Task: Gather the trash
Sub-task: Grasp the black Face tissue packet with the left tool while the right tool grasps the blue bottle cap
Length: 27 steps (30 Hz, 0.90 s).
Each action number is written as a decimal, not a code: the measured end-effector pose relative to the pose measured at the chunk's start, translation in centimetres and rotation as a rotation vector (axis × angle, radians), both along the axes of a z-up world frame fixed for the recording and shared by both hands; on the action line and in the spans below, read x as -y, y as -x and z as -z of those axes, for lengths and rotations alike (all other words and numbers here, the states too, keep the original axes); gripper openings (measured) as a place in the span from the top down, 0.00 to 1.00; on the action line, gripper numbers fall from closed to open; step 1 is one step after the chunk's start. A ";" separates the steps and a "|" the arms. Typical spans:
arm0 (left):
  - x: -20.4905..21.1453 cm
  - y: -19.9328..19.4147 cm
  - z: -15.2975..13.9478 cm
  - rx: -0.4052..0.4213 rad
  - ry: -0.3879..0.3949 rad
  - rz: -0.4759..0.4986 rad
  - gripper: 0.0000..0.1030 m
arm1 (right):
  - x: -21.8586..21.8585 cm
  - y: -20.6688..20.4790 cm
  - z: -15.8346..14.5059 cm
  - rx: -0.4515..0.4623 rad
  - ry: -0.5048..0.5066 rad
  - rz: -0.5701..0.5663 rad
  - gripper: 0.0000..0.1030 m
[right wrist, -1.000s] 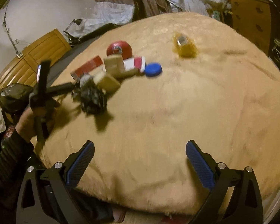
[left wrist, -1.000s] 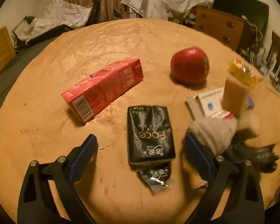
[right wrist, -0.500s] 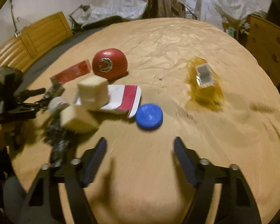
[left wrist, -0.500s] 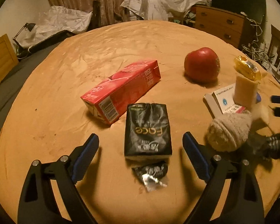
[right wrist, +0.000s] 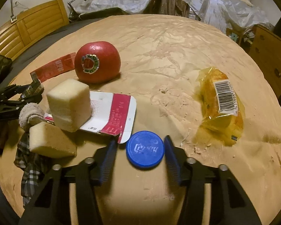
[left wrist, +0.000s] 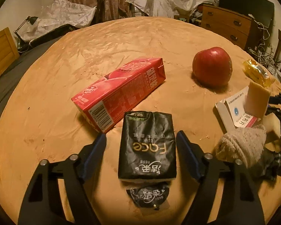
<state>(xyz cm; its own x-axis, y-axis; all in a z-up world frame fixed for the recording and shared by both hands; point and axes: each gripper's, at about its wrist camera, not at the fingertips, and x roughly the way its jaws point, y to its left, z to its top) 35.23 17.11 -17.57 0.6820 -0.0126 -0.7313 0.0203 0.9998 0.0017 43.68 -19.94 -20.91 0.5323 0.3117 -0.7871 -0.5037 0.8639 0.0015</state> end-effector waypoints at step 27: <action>4.9 10.8 -2.4 0.064 0.057 0.002 0.58 | 4.6 14.9 -2.8 0.068 -0.072 0.091 0.60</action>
<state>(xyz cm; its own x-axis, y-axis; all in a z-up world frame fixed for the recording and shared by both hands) 24.39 12.23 -15.19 0.7270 -0.0547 -0.6844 0.0242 0.9982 -0.0542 28.78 -24.54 -18.10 0.6123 0.3140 -0.7256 -0.4243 0.9049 0.0335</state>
